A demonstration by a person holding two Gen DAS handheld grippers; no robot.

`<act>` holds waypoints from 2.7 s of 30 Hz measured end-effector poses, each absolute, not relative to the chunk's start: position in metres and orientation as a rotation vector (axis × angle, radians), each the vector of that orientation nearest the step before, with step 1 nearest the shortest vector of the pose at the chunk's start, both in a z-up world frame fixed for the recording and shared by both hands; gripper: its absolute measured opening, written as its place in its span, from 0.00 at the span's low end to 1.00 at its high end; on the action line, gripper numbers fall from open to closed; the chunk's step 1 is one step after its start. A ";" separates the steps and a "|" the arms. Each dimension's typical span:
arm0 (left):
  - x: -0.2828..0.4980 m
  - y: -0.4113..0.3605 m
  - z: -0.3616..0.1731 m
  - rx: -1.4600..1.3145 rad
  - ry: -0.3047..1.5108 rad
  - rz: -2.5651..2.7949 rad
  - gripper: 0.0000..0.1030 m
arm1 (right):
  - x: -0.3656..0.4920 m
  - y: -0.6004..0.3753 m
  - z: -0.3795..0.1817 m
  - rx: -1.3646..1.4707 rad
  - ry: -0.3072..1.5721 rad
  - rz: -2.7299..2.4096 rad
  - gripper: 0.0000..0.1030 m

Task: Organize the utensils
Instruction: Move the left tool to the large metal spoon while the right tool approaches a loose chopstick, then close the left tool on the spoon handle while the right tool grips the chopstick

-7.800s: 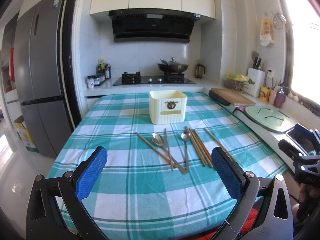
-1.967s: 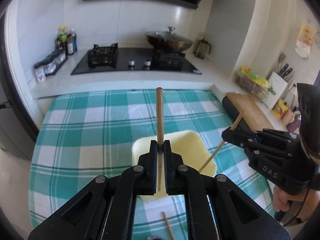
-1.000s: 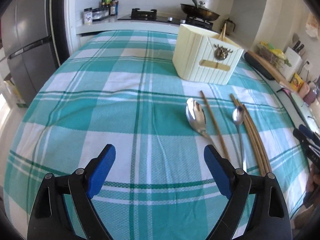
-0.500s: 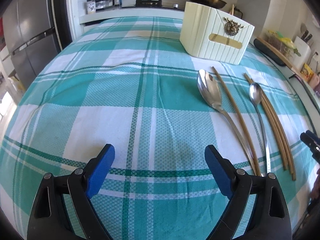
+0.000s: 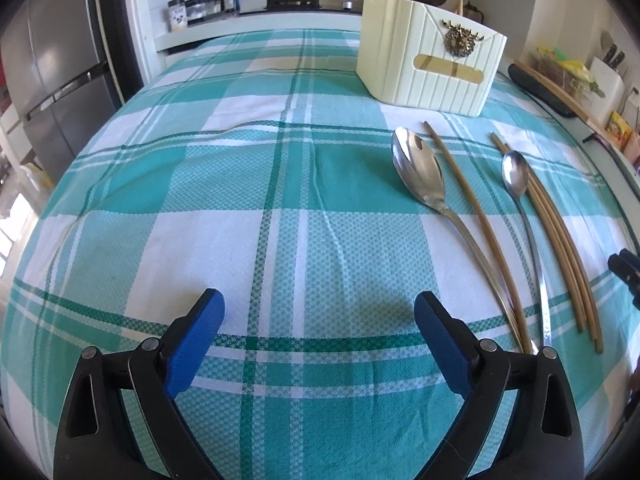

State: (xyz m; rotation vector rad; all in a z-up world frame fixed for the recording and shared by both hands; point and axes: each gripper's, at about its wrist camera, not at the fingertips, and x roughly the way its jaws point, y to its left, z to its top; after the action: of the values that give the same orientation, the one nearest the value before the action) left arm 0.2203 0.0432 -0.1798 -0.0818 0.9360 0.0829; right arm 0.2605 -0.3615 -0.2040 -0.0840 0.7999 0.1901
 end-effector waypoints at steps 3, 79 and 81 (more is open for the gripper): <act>0.221 0.041 -0.180 -0.069 0.940 0.086 0.94 | 0.260 -0.360 -0.204 -0.091 0.799 0.190 0.53; 0.251 0.033 -0.167 -0.030 0.990 0.119 0.08 | 0.304 -0.328 -0.205 -0.167 0.991 0.261 0.06; 0.249 0.045 -0.167 -0.042 0.992 0.131 0.09 | 0.302 -0.342 -0.206 -0.166 0.990 0.228 0.06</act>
State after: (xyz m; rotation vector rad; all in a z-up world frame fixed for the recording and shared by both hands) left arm 0.2488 0.0445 -0.1671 -0.0416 0.9924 0.1308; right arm 0.3021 -0.3423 -0.2056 -0.1660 0.9900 0.2283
